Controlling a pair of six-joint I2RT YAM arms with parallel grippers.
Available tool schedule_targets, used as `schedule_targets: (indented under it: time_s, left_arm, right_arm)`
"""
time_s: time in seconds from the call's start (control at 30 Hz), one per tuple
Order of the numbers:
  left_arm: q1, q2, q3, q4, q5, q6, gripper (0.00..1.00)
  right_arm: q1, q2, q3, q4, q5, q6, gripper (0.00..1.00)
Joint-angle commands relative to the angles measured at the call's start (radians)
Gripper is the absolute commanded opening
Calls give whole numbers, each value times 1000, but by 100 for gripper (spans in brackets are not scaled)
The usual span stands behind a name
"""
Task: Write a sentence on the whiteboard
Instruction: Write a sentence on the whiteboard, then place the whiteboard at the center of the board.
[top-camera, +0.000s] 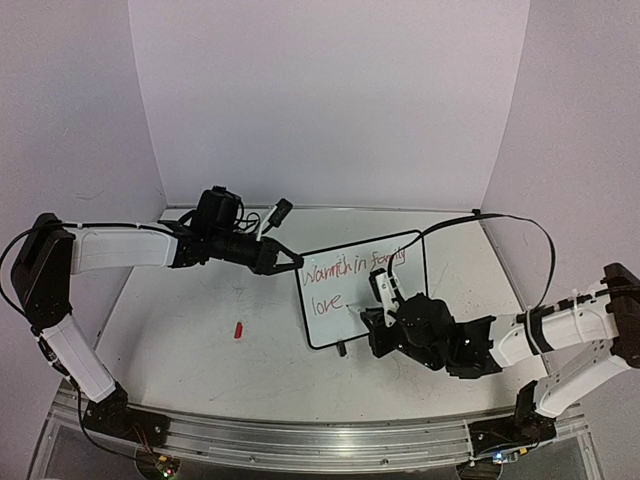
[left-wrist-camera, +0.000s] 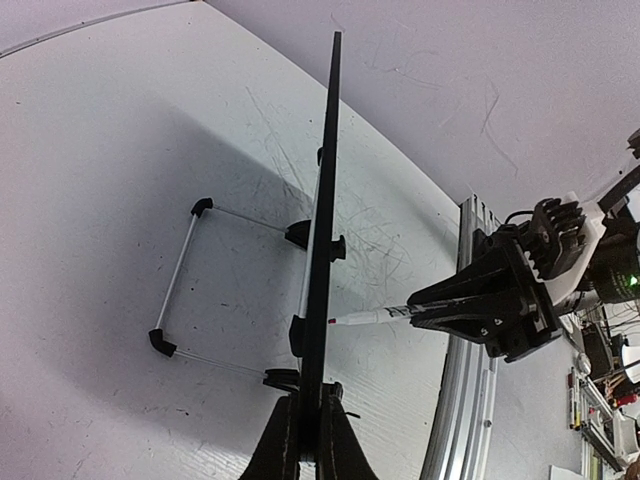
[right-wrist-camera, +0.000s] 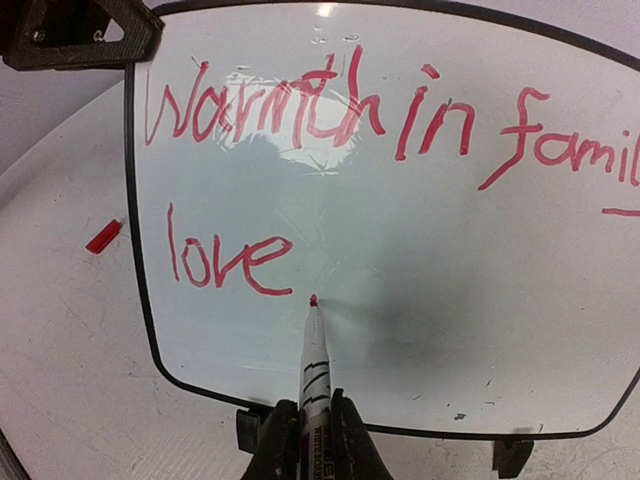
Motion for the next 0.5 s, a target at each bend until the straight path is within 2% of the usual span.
schedule_targets:
  time_s: [0.0,0.07,0.2,0.27,0.37,0.47]
  left_arm:
    - [-3,-49,16,6,-4,13,3]
    - [-3,-57,21,3,-13,9,12]
    - [-1,-97,38,-8,-56,6,40]
    - [0,-116,66,-40,-82,6,49]
    - [0,-148,135,-108,-144,9,71]
    - [2,-190,174,-163,-237,-8,84]
  right_arm:
    - [-3,-176,34,-83,-52,48,0]
    - [-4,-257,44,-151,-40,66,0]
    - [-8,-362,99,-323,67,67,0]
    - [-12,-392,143,-405,101,65,0]
    - [-20,-424,205,-482,121,46,0]
    - [-27,-419,275,-544,137,29,0]
